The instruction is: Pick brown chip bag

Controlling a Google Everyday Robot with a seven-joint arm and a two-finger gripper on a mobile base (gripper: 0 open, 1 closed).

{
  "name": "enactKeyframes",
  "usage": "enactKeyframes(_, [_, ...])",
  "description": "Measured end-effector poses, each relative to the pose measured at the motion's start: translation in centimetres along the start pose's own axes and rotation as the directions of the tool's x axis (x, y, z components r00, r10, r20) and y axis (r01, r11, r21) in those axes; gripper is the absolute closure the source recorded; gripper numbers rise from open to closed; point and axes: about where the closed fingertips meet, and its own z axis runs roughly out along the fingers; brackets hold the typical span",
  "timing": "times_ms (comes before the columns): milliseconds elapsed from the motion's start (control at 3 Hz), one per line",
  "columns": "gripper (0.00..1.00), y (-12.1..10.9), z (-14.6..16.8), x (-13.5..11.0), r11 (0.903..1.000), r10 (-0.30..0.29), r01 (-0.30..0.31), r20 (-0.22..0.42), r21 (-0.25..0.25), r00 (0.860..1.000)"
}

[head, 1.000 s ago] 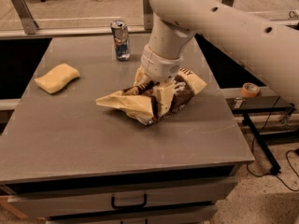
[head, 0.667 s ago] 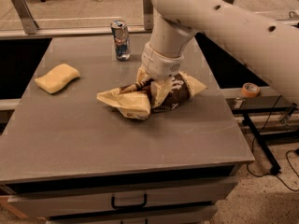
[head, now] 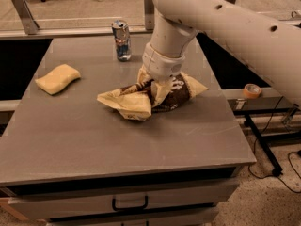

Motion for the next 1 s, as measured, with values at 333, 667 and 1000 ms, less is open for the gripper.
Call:
enactKeyframes(333, [1.0,-0.2,-7.5,-0.2,0.9849,0.035,-0.038,0.019,0.169,0.999])
enactKeyframes(667, [1.0,-0.4,-17.5,-2.1,0.9232,0.025,-0.027,0.011,0.383,1.0])
enactKeyframes(1000, [1.0,-0.8,-18.9,-2.5,0.9118,0.019,-0.021,0.009,0.41,1.0])
